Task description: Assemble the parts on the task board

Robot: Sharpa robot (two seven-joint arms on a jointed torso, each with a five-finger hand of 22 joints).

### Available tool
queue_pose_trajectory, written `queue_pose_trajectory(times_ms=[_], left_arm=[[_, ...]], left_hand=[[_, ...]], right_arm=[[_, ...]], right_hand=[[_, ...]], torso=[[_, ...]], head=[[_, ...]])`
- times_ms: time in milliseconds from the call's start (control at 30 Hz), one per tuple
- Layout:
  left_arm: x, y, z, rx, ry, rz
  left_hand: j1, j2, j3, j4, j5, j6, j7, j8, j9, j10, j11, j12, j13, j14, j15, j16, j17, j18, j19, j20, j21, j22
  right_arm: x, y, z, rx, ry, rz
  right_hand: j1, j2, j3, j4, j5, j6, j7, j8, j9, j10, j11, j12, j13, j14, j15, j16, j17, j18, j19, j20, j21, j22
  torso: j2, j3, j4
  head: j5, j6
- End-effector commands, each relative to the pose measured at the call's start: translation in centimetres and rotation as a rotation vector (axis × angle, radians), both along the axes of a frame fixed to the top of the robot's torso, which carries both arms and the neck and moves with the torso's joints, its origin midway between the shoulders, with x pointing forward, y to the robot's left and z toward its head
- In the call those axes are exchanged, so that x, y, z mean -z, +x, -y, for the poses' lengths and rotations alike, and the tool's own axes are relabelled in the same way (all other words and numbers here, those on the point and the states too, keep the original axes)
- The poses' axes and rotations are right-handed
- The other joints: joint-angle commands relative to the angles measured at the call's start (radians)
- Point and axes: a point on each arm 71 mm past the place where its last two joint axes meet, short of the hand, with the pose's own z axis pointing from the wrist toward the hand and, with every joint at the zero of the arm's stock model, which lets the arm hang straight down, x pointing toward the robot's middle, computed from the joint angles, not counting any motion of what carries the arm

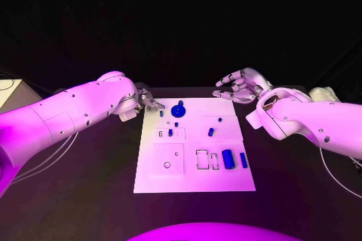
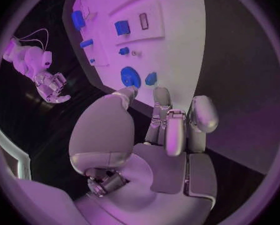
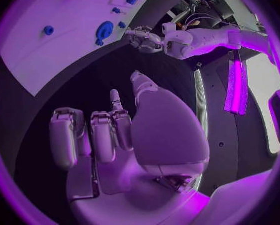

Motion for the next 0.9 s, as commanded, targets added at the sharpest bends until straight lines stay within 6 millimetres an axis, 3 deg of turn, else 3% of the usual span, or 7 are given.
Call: queue_pose_trajectory(times_ms=[33, 567, 900], left_arm=[[0.26, 0.04, 0.11, 0.033, 0.022, -0.042], [0.75, 0.23, 0.60, 0.044, 0.034, -0.070], [0.96, 0.30, 0.90, 0.043, 0.032, -0.069]], left_hand=[[-0.011, -0.002, -0.008, 0.001, -0.004, 0.003, 0.001, -0.006, -0.001, -0.007, -0.001, 0.000, 0.000, 0.059, 0.005, -0.006, 0.160, 0.008, 0.001, 0.006, -0.006, 0.002], [-0.024, 0.002, -0.018, 0.001, -0.007, 0.011, -0.001, -0.004, -0.002, -0.004, -0.002, 0.008, 0.008, 0.060, 0.005, -0.004, 0.163, 0.008, 0.003, 0.008, -0.005, 0.005], [-0.005, 0.028, -0.010, -0.002, -0.007, 0.019, -0.005, -0.004, -0.005, -0.002, -0.006, 0.015, 0.014, 0.061, 0.003, -0.002, 0.166, 0.008, 0.004, 0.009, -0.004, 0.008]], right_arm=[[-0.02, -0.06, -0.20, -0.017, -0.009, 0.003], [0.00, 0.03, -0.43, -0.021, -0.009, 0.003], [0.01, 0.05, -0.51, -0.022, -0.010, 0.002]], right_hand=[[-0.007, 0.006, -0.004, 0.000, 0.005, -0.009, -0.001, 0.007, -0.001, 0.016, 0.005, -0.004, 0.181, 0.081, 0.003, -0.002, 0.190, 0.009, 0.046, 0.001, -0.002, 0.189], [-0.006, 0.006, -0.003, -0.001, 0.008, -0.010, -0.001, 0.008, -0.001, 0.016, 0.005, -0.004, 0.182, 0.082, 0.003, -0.001, 0.191, 0.009, 0.047, 0.001, -0.001, 0.189], [-0.006, 0.006, -0.003, -0.001, 0.008, -0.010, -0.001, 0.008, -0.001, 0.016, 0.005, -0.004, 0.182, 0.082, 0.003, -0.001, 0.191, 0.009, 0.047, 0.001, -0.001, 0.189]], torso=[[0.007, -0.0001, -0.0019], [0.007, -0.0006, -0.0015], [0.008, 0.0001, -0.0013]], head=[[0.002, 0.004], [0.003, 0.005], [0.002, 0.006]])
